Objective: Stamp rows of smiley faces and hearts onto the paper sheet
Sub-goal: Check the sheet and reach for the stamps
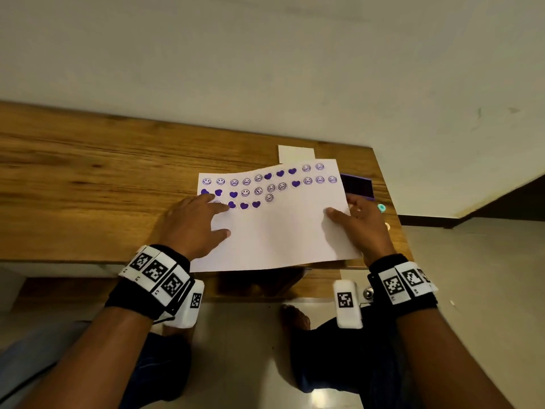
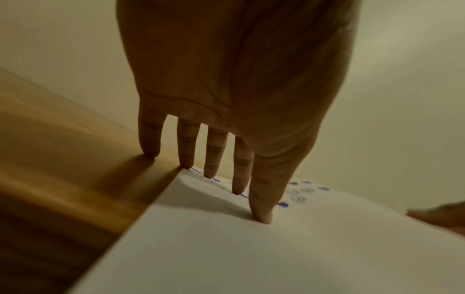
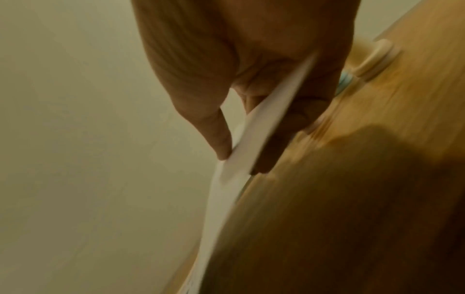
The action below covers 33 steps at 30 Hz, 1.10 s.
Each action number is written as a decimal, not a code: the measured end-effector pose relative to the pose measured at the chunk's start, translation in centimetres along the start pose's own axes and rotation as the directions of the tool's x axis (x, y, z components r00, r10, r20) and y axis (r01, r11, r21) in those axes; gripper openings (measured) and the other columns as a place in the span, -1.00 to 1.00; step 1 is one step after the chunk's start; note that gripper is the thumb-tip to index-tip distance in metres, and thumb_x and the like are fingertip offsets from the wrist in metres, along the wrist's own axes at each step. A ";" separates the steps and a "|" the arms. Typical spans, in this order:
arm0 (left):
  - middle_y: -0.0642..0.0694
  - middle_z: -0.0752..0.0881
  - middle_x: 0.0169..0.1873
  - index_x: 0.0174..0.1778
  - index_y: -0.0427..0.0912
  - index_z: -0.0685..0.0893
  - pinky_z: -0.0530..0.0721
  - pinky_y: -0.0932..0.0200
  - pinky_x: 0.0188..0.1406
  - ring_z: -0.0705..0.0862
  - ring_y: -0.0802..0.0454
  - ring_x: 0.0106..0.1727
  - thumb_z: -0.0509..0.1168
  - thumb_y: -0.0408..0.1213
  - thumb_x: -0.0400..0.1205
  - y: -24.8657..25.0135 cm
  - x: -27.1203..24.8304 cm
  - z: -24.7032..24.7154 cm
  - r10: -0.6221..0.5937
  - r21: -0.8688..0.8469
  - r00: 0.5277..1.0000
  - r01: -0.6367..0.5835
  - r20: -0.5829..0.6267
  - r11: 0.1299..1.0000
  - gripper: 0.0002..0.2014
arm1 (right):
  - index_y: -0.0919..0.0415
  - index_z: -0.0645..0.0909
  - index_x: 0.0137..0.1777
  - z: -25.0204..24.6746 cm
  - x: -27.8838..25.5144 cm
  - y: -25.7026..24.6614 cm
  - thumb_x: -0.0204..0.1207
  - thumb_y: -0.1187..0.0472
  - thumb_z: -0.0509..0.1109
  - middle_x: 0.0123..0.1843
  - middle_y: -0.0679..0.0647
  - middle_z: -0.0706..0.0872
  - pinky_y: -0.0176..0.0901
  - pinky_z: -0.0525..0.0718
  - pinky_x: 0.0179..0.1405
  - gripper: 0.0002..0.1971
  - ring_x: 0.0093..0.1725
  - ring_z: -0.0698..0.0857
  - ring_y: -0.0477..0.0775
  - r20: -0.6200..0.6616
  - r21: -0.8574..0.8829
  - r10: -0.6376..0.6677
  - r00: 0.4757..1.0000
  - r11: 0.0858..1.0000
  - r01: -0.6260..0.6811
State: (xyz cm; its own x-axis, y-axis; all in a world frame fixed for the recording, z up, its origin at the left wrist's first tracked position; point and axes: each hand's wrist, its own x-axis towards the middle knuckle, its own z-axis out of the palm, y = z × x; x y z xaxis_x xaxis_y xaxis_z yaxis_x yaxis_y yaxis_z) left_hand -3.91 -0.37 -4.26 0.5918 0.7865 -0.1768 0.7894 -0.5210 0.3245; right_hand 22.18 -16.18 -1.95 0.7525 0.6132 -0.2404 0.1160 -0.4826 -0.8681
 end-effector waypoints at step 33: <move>-0.16 0.72 0.16 0.22 -0.10 0.74 0.62 -0.13 0.22 0.66 -0.23 0.19 0.58 -0.21 0.39 -8.2 0.2 -3.1 -0.232 -0.144 0.968 0.218 -0.093 0.965 -0.54 | 0.34 0.72 0.11 -2.1 -0.5 -0.8 0.24 0.09 0.57 0.05 0.12 0.87 -0.17 0.76 -0.01 -0.54 0.03 0.83 0.07 -0.056 0.625 -0.240 0.969 0.749 0.222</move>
State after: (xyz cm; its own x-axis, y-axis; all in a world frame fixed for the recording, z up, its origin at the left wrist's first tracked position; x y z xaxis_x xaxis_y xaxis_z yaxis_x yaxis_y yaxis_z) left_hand -10.72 5.08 -4.10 0.3743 0.9133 -0.1604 0.8676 -0.2838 0.4083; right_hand 23.05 -17.41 -0.18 0.7377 0.6751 0.0001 -0.1514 0.1655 -0.9745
